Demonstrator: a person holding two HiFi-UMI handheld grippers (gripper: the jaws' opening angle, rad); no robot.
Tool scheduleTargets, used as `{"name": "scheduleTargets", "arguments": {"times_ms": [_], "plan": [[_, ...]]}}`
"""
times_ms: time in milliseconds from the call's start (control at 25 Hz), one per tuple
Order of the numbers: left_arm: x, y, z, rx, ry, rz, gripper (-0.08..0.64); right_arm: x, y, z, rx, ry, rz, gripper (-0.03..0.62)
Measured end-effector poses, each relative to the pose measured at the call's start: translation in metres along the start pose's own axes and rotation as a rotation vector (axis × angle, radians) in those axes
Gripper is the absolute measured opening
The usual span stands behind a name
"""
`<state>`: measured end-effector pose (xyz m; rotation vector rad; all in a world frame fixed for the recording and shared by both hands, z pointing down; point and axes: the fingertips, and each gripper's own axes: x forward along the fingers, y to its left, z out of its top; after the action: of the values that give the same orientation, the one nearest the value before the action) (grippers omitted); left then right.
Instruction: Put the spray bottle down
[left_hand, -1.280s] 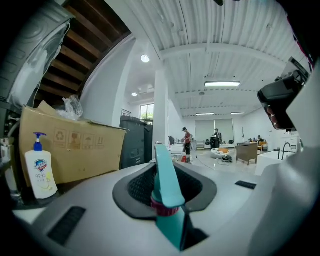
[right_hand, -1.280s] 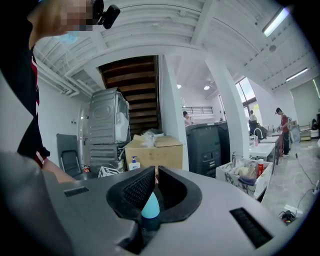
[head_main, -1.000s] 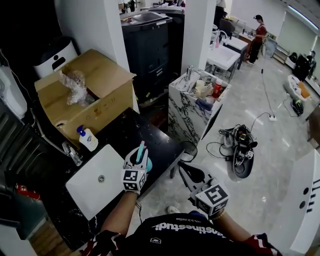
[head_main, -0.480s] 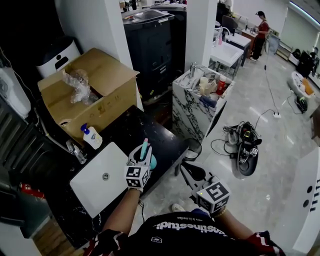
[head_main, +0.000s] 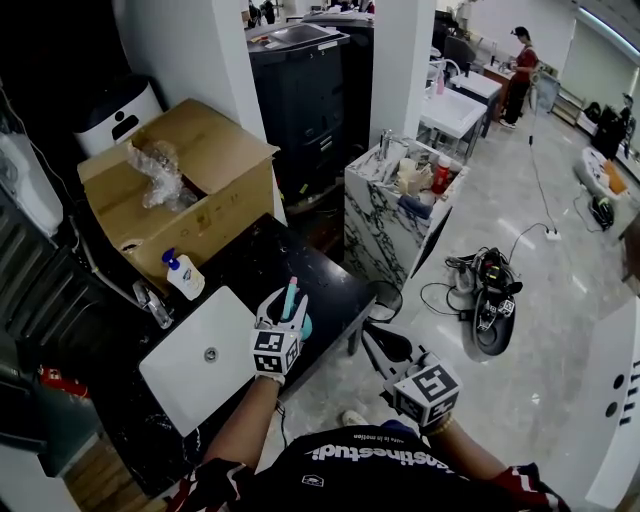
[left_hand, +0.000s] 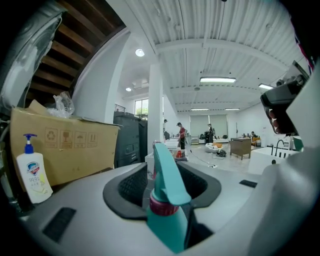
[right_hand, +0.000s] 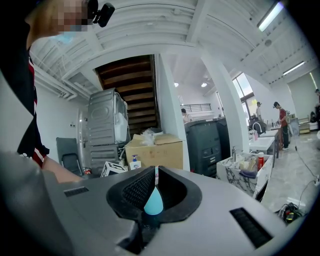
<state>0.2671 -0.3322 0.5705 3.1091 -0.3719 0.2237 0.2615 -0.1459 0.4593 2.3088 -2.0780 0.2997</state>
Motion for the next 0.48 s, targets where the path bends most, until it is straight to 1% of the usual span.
{"name": "scheduleTargets", "arguments": {"times_ms": [40,160,320,480], "plan": [[0.000,-0.001,-0.001,-0.003,0.003,-0.004,0.185,-0.001,-0.001,0.000,0.001,0.000,-0.001,0.052],[-0.002,0.000,-0.001,-0.011,0.003,-0.003,0.218,-0.002,-0.002,0.000,0.004,-0.001,-0.005,0.052],[-0.007,0.001,0.009,-0.019,-0.019,-0.003,0.225,-0.001,-0.001,0.001,0.009,0.002,-0.007,0.052],[-0.017,0.003,0.024,-0.069,-0.063,0.016,0.227,0.003,0.001,0.000,0.008,0.005,0.008,0.052]]}}
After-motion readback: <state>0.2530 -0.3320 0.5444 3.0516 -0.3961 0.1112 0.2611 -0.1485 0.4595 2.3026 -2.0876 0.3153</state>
